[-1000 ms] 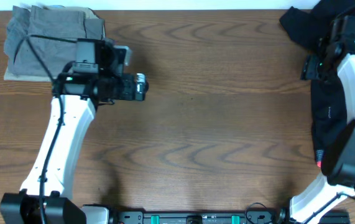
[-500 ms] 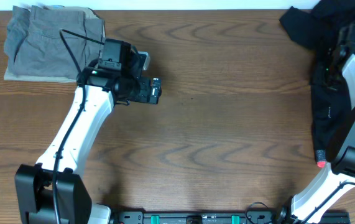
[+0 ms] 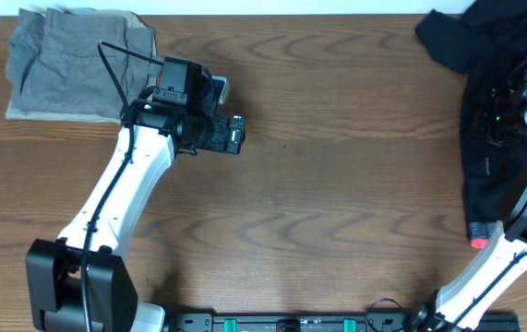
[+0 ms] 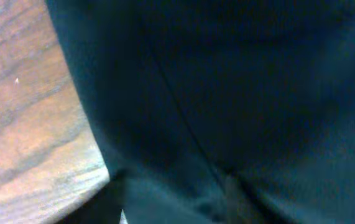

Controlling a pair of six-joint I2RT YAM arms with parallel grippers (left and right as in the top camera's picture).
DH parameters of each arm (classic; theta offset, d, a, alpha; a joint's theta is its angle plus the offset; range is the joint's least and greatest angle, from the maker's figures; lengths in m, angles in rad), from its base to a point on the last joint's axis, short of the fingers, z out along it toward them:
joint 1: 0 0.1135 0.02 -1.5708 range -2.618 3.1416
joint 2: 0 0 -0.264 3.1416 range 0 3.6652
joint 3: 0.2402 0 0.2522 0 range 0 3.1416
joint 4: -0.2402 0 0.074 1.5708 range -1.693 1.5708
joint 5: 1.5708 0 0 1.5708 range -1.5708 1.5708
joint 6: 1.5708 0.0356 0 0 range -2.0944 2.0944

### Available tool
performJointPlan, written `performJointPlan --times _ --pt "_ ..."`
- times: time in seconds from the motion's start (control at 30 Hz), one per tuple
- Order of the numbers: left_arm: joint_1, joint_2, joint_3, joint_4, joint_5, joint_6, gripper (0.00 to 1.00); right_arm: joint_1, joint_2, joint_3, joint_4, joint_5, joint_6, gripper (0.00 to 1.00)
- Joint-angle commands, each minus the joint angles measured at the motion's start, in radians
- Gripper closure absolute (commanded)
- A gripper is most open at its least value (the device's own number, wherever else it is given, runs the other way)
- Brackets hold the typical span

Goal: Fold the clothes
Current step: 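Lift the black leggings with the right gripper and drag toward center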

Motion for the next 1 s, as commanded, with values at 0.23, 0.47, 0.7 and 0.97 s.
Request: performJointPlan --times 0.23,0.47,0.7,0.97 --pt "-0.002 0.007 0.01 0.006 -0.01 -0.005 0.02 0.028 0.017 -0.002 0.026 -0.039 0.021 0.99" --pt "-0.002 0.007 0.01 0.011 -0.01 -0.005 0.02 0.069 0.017 -0.002 0.026 0.061 0.021 0.6" --pt "-0.002 0.007 0.01 0.012 -0.01 -0.005 0.02 0.072 0.024 -0.003 0.029 0.148 0.021 0.42" --pt "-0.001 0.007 0.01 0.009 -0.01 -0.005 0.02 0.078 0.09 -0.005 0.029 0.147 0.029 0.43"
